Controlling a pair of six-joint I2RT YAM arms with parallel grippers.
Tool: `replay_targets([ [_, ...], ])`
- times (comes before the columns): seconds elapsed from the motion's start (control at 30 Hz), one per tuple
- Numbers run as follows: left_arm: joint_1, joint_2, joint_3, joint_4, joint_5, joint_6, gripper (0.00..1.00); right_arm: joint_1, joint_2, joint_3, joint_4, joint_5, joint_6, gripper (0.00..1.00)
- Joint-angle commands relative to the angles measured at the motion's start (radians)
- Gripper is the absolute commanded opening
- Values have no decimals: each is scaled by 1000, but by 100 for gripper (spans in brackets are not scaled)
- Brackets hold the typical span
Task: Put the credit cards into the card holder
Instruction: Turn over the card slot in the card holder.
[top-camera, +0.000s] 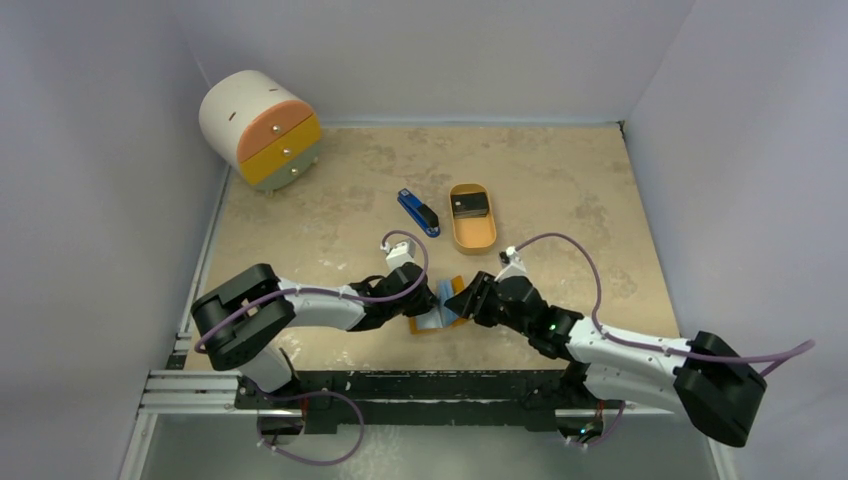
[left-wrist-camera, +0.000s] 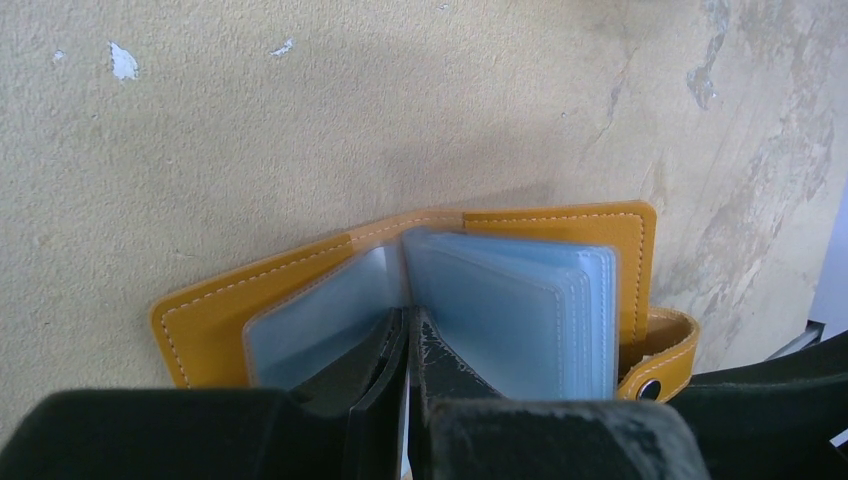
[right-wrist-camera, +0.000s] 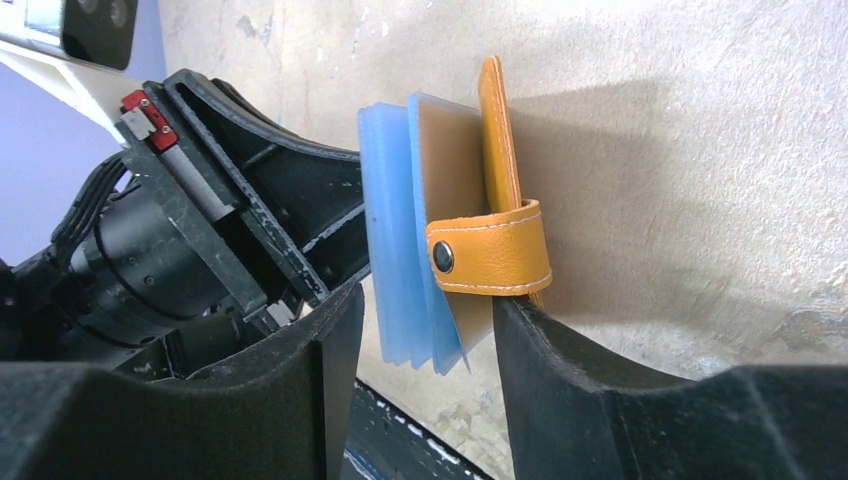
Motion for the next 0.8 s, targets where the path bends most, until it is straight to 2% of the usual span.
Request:
replay_targets([
  [0.0,0,33,8,-63,-30,42,4,-7,-16,29,53,-7,-32,55],
  [0.17,-1,34,11,-65,-29,42,4,-9,10,49,39,-26,-51,55],
  [0.5,0,30,12,-68,-31,40,4,-7,25,47,38,-24,-44,35],
  [0.77,-1,30,8,-69,-33,39,3,-9,16,23,37,-18,-25,30],
])
